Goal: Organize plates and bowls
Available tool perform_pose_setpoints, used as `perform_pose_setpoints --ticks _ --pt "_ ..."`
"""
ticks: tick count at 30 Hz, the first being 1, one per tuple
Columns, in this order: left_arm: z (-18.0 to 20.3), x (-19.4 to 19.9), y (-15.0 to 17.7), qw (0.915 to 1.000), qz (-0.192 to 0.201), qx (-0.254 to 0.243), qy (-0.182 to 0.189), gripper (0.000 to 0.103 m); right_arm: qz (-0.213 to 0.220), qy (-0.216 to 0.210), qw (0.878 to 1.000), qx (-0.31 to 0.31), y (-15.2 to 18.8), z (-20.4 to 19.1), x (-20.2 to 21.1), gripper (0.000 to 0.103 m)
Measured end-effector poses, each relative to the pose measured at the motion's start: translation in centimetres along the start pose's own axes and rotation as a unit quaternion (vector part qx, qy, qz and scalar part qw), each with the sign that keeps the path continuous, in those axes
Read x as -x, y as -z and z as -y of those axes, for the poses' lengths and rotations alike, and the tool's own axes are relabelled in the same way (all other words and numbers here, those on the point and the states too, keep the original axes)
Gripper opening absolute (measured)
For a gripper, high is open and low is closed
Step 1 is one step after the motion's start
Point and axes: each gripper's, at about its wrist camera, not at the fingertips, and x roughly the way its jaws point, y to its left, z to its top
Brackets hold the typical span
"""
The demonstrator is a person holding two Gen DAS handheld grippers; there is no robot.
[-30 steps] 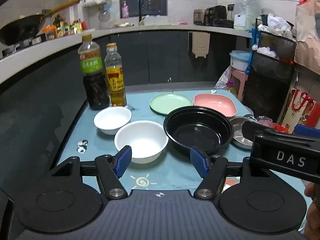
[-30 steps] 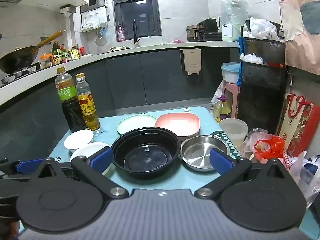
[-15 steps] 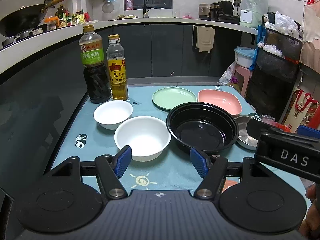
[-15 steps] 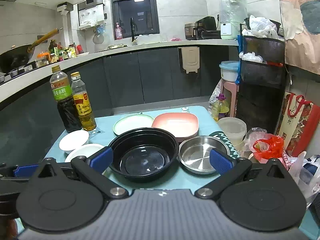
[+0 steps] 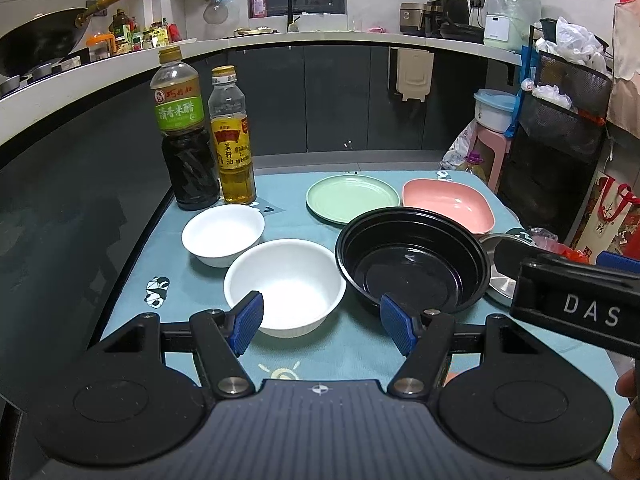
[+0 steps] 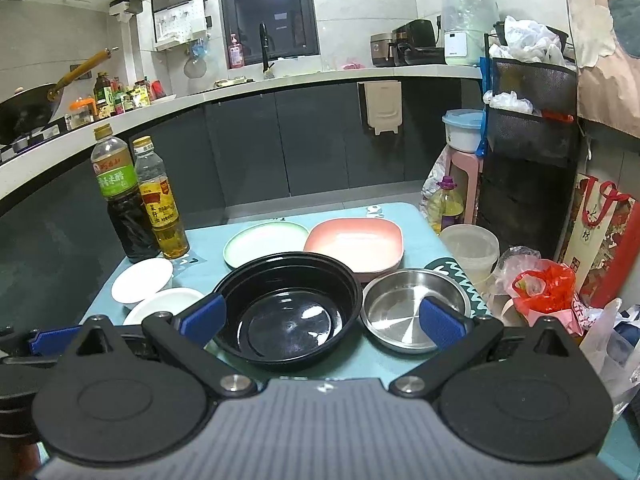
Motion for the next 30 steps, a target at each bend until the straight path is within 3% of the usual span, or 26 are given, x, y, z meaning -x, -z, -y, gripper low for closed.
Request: perform_pose_setpoints --ticks 30 --pt "0.8 -2.8 -0.6 0.9999 -0.015 -0.008 -0.001 0.062 -0.022 0.006 1.000 -0.011 -0.3 1.1 -2.3 0.068"
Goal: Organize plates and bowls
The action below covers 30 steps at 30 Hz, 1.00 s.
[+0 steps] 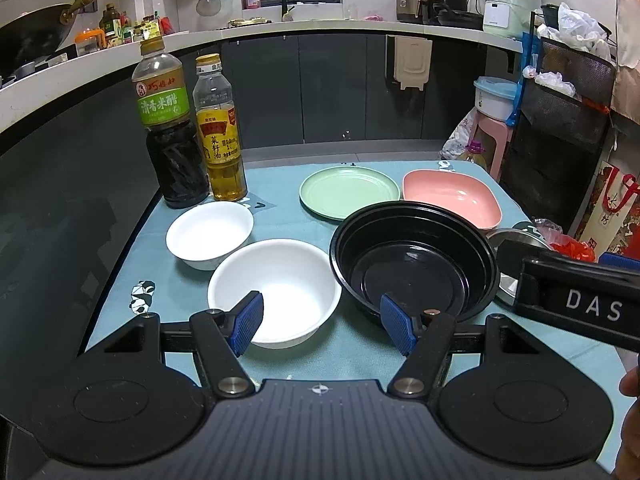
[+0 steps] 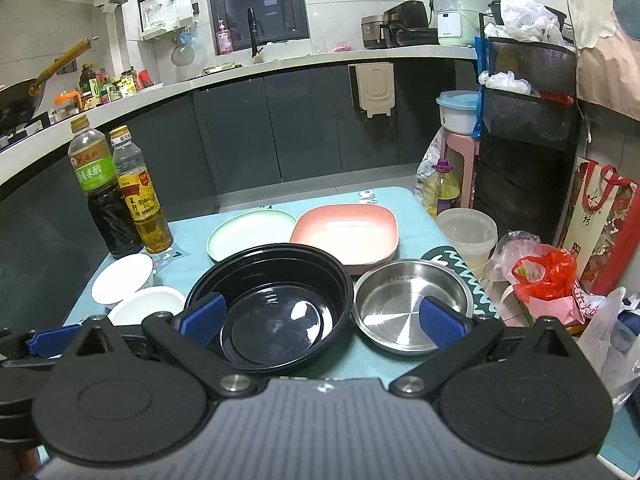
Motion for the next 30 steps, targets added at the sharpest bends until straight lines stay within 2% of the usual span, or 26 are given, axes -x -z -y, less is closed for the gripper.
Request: perform_pose_setpoints --ticks 30 --pt "-0.1 -0.8 -0.2 1.0000 -0.007 0.000 -0.004 0.062 -0.010 0.010 1.000 0.003 0.5 0.4 -1.0 0.068"
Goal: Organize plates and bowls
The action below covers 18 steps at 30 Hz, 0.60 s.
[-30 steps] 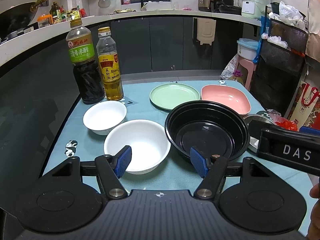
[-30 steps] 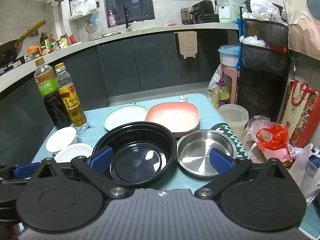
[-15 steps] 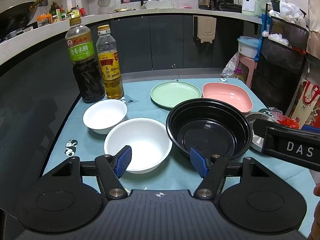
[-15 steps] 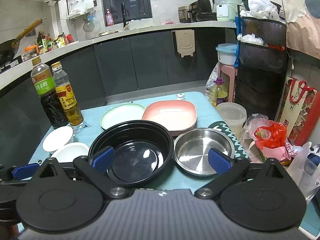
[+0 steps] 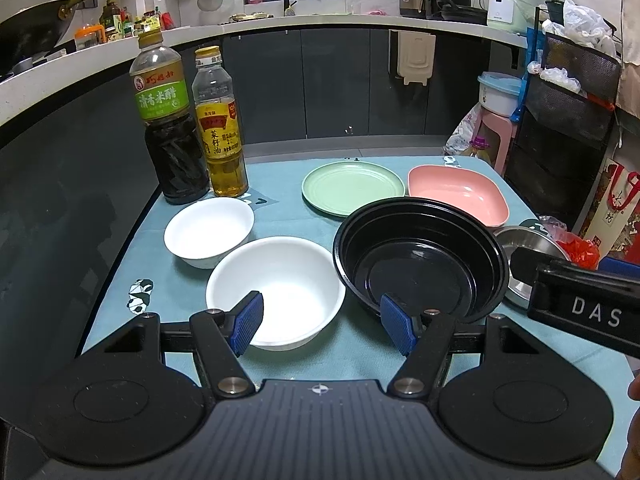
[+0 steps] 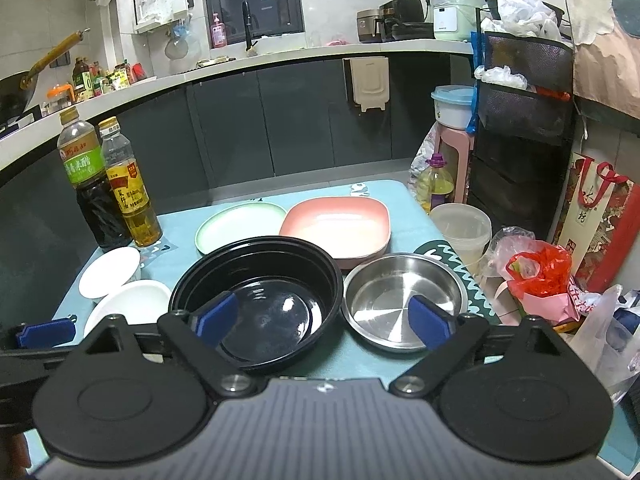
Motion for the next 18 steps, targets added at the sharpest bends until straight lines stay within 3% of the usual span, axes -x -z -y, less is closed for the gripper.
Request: perform_pose_setpoints --ticks 8,13,18 --pt "0.4 -1.0 -0.3 1.0000 -0.004 -0.002 0.005 0.062 -0.013 -0.013 1.000 0.000 0.0 0.3 -0.8 0.068" --pt "-0.4 -2.6 -1.5 0.9983 -0.010 0.009 0.057 0.062 -0.034 -0.026 0.999 -0.013 -0.2 1.2 -1.9 0.055" --pt "-0.8 -5.0 -3.4 0.9972 -0.005 0.014 0.073 0.061 -0.050 -0.024 0.998 -0.025 -0.6 2.0 -3.1 0.055"
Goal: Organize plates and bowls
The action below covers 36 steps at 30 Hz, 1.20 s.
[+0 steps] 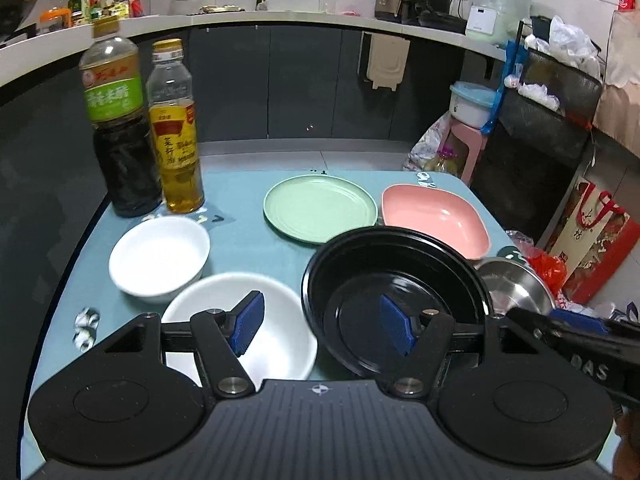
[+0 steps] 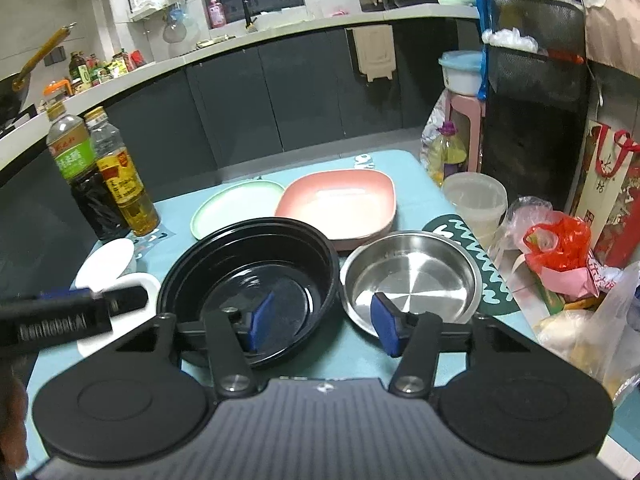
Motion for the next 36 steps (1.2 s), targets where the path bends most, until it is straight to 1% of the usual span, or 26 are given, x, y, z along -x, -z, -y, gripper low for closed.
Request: perform_pose_setpoints --ticks 4,6,7,10,12,14,16,17,18,19,20,21,22,23,24,27,36 --pt "0.0 -2.6 -1.0 0.9998 -0.015 -0.006 0.014 0.060 -0.018 -0.002 1.000 -0.008 -0.2 0.5 -1.2 0.055" --pt "-0.1 -3.6 -1.2 0.9998 0.000 -0.011 0.015 0.060 -0.025 -0.001 1.000 -0.011 -0.3 0.6 -1.8 0.055" --pt "0.0 -4.2 -1.4 0.9998 0.003 -0.019 0.007 0.060 -0.028 0.000 1.000 -0.012 -0.4 0.7 -2.1 0.055" --pt "0.2 -5.5 -1.7 0.9993 -0.007 -0.037 -0.003 0.060 -0.035 0.003 0.999 -0.014 -0.6 0.9 -3.0 0.055" --pt "0.4 -6.5 -1.8 0.9987 -0.021 -0.045 -0.009 0.060 -0.040 0.004 0.999 -0.016 -0.7 1.0 -3.6 0.055" --pt "0.4 -7.4 -1.6 0.9981 -0.038 -0.049 -0.006 0.060 -0.045 0.004 0.999 -0.014 -0.7 1.1 -4.1 0.055" --pt "0.7 -7.9 -1.3 0.9975 -0.038 -0.059 -0.006 0.060 -0.052 0.004 0.999 -0.013 -0.6 1.0 -4.6 0.055" --pt "0.8 -8.1 -1.3 0.9971 -0.040 -0.065 -0.007 0.059 -0.055 0.003 0.998 -0.012 -0.6 0.9 -4.9 0.055" --pt "0.9 -8.4 -1.3 0.9967 -0.046 -0.066 -0.004 0.052 -0.058 0.002 0.998 -0.011 -0.6 0.9 -5.1 0.055" --pt "0.9 -8.6 -1.3 0.9964 -0.054 -0.064 0.007 0.047 -0.059 0.003 0.998 -0.008 -0.6 0.9 -5.2 0.054" --pt "0.9 -8.8 -1.2 0.9957 -0.062 -0.064 0.022 0.040 -0.059 0.004 0.998 -0.004 -0.6 0.8 -5.3 0.047" --pt "1.0 -9.0 -1.2 0.9951 -0.066 -0.067 0.030 0.033 -0.059 0.002 0.998 -0.001 -0.5 0.7 -5.4 0.039" --pt "1.1 -9.0 -1.1 0.9948 -0.065 -0.073 0.027 0.032 -0.061 -0.001 0.998 0.000 -0.6 0.6 -5.5 0.025" --pt "1.3 -8.9 -1.0 0.9949 -0.059 -0.079 0.021 0.027 -0.056 0.008 0.998 0.003 -0.6 0.5 -5.4 0.024" --pt "1.3 -8.8 -0.9 0.9950 -0.056 -0.080 0.017 0.025 -0.051 0.010 0.999 0.007 -0.6 0.5 -5.3 0.024" --pt "0.7 -8.4 -1.0 0.9960 -0.052 -0.069 0.024 0.023 -0.041 0.011 0.999 0.004 -0.7 0.6 -4.9 0.024" --pt "1.5 -5.7 -1.3 0.9965 -0.025 -0.076 0.026 0.023 -0.004 0.021 1.000 0.013 -0.9 0.1 -2.7 0.024"
